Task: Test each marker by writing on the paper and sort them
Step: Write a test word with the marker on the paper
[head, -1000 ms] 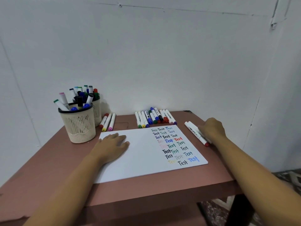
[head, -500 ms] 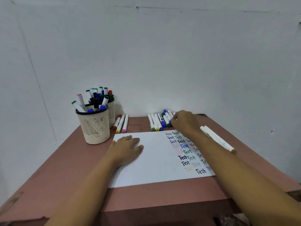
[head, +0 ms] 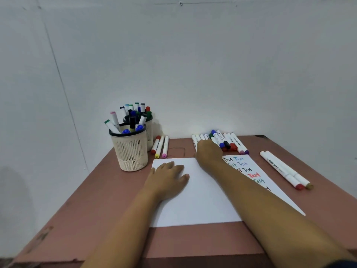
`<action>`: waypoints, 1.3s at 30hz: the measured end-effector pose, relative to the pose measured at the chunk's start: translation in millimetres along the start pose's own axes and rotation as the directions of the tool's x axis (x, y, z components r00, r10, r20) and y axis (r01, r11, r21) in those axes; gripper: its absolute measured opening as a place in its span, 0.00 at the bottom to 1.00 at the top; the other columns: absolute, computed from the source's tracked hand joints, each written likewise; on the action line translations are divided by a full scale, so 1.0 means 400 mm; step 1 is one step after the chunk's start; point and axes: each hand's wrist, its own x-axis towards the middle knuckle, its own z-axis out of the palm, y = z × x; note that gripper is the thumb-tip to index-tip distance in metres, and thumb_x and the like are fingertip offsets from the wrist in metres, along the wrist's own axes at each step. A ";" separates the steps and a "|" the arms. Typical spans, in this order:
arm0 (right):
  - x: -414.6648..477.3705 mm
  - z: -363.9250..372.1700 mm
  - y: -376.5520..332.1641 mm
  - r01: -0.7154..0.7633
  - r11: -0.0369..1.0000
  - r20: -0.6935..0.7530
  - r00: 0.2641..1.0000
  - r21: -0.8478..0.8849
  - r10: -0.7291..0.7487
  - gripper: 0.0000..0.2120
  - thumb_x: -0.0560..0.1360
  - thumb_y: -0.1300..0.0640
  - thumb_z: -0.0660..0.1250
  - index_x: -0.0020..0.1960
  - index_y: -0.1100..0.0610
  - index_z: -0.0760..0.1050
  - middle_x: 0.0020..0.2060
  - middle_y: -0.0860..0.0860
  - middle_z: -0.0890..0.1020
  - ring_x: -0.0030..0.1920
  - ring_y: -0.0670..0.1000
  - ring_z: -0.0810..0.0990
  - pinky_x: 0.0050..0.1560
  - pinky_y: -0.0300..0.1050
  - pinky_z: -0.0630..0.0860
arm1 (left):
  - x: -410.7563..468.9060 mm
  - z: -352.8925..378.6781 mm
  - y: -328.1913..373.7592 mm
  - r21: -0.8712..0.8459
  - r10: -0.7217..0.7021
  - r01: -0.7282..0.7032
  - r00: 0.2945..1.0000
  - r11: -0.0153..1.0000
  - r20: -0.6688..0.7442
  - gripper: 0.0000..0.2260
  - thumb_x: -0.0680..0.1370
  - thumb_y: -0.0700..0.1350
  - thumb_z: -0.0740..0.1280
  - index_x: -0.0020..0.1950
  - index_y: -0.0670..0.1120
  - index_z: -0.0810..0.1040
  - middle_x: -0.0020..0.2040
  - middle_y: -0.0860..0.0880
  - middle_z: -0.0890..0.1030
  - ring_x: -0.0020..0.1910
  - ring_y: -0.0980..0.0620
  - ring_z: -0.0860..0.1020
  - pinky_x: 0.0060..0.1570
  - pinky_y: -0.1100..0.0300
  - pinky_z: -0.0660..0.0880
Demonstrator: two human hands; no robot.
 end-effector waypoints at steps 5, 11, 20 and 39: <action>0.004 -0.006 -0.001 -0.049 0.998 -0.038 0.998 0.040 0.050 0.13 0.79 0.64 0.58 0.62 0.62 0.72 0.59 0.58 0.74 0.61 0.59 0.73 0.53 0.49 0.73 | 0.006 -0.007 -0.002 -0.043 -0.018 0.018 1.000 0.999 -0.007 0.21 0.80 0.58 0.54 0.70 0.51 0.69 0.74 0.51 0.63 0.74 0.51 0.58 0.73 0.48 0.51; 0.021 -0.048 0.042 -0.213 0.740 -0.054 0.946 0.638 0.319 0.10 0.78 0.60 0.59 0.54 0.65 0.74 0.49 0.59 0.79 0.51 0.59 0.77 0.42 0.45 0.68 | 0.023 -0.003 -0.010 -0.148 -0.059 0.048 0.995 0.988 -0.075 0.17 0.81 0.53 0.54 0.57 0.44 0.76 0.60 0.51 0.75 0.61 0.51 0.72 0.67 0.47 0.63; -0.094 -0.164 0.130 -0.173 0.174 0.090 0.912 0.969 0.401 0.08 0.78 0.63 0.62 0.43 0.53 0.76 0.35 0.52 0.78 0.35 0.47 0.77 0.38 0.42 0.78 | 0.020 -0.004 -0.011 -0.187 -0.081 0.051 0.984 0.981 -0.156 0.10 0.80 0.45 0.55 0.45 0.48 0.75 0.56 0.48 0.79 0.59 0.48 0.73 0.71 0.46 0.55; -0.202 -0.148 0.101 -0.307 -0.137 0.327 0.933 0.942 0.152 0.06 0.78 0.56 0.66 0.48 0.59 0.76 0.32 0.54 0.78 0.30 0.47 0.76 0.28 0.39 0.73 | -0.006 -0.008 0.040 -0.165 0.262 -0.371 0.849 0.914 -0.458 0.09 0.80 0.46 0.61 0.51 0.40 0.73 0.33 0.56 0.67 0.34 0.56 0.67 0.35 0.66 0.63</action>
